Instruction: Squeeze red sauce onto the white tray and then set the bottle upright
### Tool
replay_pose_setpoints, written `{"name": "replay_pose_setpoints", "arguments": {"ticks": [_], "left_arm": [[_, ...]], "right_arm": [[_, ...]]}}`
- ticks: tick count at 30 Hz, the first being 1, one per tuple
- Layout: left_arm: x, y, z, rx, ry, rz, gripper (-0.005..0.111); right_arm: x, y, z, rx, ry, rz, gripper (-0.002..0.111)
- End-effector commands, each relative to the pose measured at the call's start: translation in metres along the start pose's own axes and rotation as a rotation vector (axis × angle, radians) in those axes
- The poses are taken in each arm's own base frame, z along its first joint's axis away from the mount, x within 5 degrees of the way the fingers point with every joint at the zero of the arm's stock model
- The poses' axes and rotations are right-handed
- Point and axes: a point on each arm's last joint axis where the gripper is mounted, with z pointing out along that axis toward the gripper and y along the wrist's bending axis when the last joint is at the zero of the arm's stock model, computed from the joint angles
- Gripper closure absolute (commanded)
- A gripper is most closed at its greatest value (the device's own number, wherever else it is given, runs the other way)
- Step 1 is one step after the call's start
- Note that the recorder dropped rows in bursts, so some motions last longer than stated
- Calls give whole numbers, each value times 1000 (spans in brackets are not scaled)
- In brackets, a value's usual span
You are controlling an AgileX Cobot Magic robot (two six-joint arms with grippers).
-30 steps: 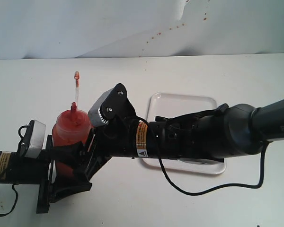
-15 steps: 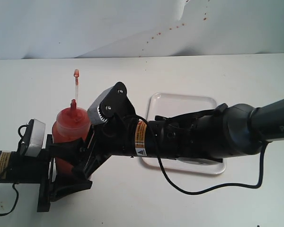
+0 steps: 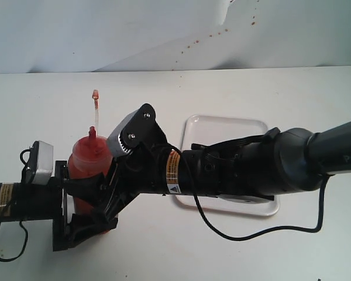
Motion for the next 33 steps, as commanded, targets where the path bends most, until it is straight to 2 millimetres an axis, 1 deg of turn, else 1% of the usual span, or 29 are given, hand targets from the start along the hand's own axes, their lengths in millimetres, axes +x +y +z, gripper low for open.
{"name": "replay_pose_setpoints", "arguments": {"ticks": [1,11,16,20,22,25,27,29,33], "left_arm": [[-5,6,0,-67,-50,-108,2],[-5,6,0,-66,-49,-108,2],[-4,0,-1,-5,-28,-76,2],[-7,-5,-5,55,-9,-21,2],[-10,-6,-11,69,-2,9,2],[-12,-5,-28,82,16,59,2],[-15,-1,-41,44,17,56,2],[-18,4,-55,-12,12,8,2],[-18,12,-81,-118,-2,-27,2]], "right_arm": [[-2,3,0,-25,-12,-9,108],[-2,3,0,-25,-12,-9,108],[-1,3,0,-18,-3,-9,108],[2,0,0,10,36,-6,108],[3,0,0,14,42,-6,108],[3,0,0,12,41,0,108],[3,0,0,11,42,-1,108],[3,0,0,11,42,-1,108],[3,1,0,0,45,-13,108]]}}
